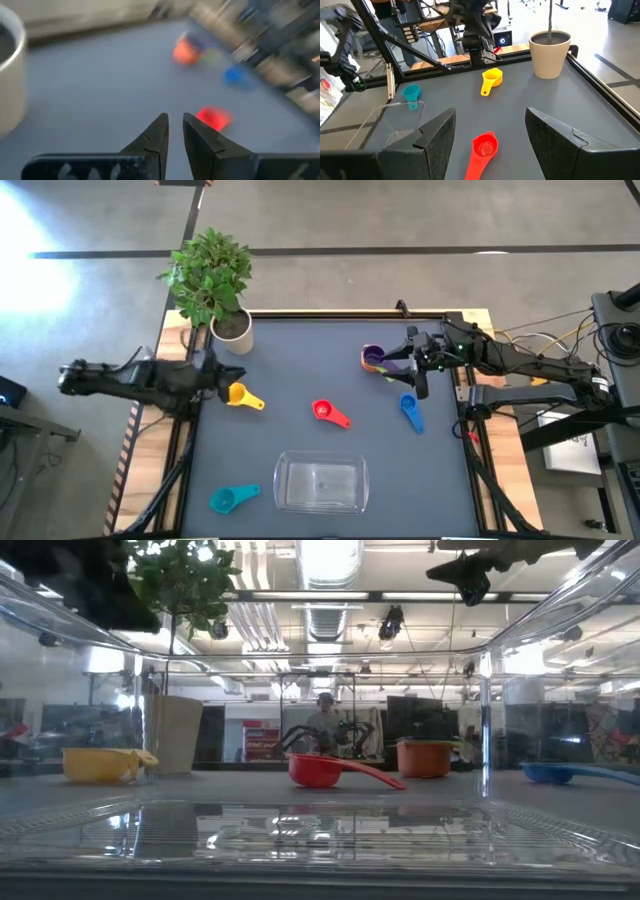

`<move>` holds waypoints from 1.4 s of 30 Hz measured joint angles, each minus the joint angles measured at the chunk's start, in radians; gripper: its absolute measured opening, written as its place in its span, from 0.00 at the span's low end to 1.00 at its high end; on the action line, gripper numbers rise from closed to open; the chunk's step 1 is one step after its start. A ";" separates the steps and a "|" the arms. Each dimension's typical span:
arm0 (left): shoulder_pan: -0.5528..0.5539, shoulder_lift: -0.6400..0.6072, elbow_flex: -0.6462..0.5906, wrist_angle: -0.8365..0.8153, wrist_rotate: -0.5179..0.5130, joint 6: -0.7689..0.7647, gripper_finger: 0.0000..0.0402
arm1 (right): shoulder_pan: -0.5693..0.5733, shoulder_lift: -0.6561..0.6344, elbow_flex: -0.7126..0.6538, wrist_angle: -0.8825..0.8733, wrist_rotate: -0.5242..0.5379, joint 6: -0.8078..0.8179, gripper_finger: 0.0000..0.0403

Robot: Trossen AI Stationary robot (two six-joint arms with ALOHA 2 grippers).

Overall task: Nest measuring cups in basket
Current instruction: Stack the yellow measuring cup on top of the violet measuring cup

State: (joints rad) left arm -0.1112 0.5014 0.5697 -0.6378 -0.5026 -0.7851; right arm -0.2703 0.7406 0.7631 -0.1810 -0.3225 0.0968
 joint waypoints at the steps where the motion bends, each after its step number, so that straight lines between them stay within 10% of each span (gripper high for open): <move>1: 0.000 0.064 0.036 -0.065 0.015 -0.036 0.10 | 0.000 0.000 0.000 0.000 0.000 0.000 0.57; 10: 0.000 0.541 0.203 -0.333 0.249 -0.118 0.16 | 0.000 0.000 0.000 0.000 0.001 0.000 0.57; 24: -0.010 0.749 0.176 -0.414 0.287 -0.043 0.71 | 0.000 0.000 0.000 -0.001 0.000 -0.001 0.57; 35: -0.008 0.743 0.022 -0.328 0.289 -0.091 0.63 | 0.000 0.000 0.000 -0.001 0.001 -0.003 0.57; 42: -0.008 0.747 0.003 -0.223 0.288 -0.097 0.32 | 0.000 0.000 0.000 -0.001 0.001 -0.003 0.57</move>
State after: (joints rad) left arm -0.1196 1.2487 0.5726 -0.8609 -0.2142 -0.8820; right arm -0.2707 0.7410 0.7631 -0.1818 -0.3218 0.0940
